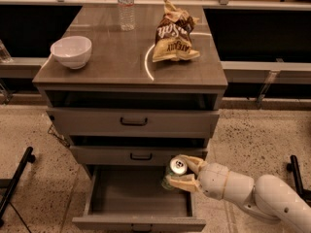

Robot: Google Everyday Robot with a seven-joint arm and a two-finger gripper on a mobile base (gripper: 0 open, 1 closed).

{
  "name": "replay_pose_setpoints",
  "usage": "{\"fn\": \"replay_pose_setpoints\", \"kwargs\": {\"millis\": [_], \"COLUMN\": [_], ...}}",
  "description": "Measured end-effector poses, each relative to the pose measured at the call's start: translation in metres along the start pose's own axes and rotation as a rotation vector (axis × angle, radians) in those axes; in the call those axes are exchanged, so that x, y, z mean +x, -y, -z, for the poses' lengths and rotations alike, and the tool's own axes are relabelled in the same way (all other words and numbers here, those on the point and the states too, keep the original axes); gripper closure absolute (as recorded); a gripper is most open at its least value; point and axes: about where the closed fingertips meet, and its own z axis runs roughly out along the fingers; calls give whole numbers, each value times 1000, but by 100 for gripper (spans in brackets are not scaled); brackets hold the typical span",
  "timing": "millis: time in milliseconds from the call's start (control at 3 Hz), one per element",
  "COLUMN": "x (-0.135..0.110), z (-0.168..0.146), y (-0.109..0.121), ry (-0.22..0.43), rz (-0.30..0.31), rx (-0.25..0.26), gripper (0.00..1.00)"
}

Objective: Place green can into bottom drawer

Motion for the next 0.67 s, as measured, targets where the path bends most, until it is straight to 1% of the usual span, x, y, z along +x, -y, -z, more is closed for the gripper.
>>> {"fn": "replay_pose_setpoints", "kwargs": {"millis": [333,667], "x": [7,26], "z": [-3,-13], "y": [-1,-7], "ry": [13,-2], "rz": [-6,-17], "rx": [0,-49], "gripper": [100,100]}}
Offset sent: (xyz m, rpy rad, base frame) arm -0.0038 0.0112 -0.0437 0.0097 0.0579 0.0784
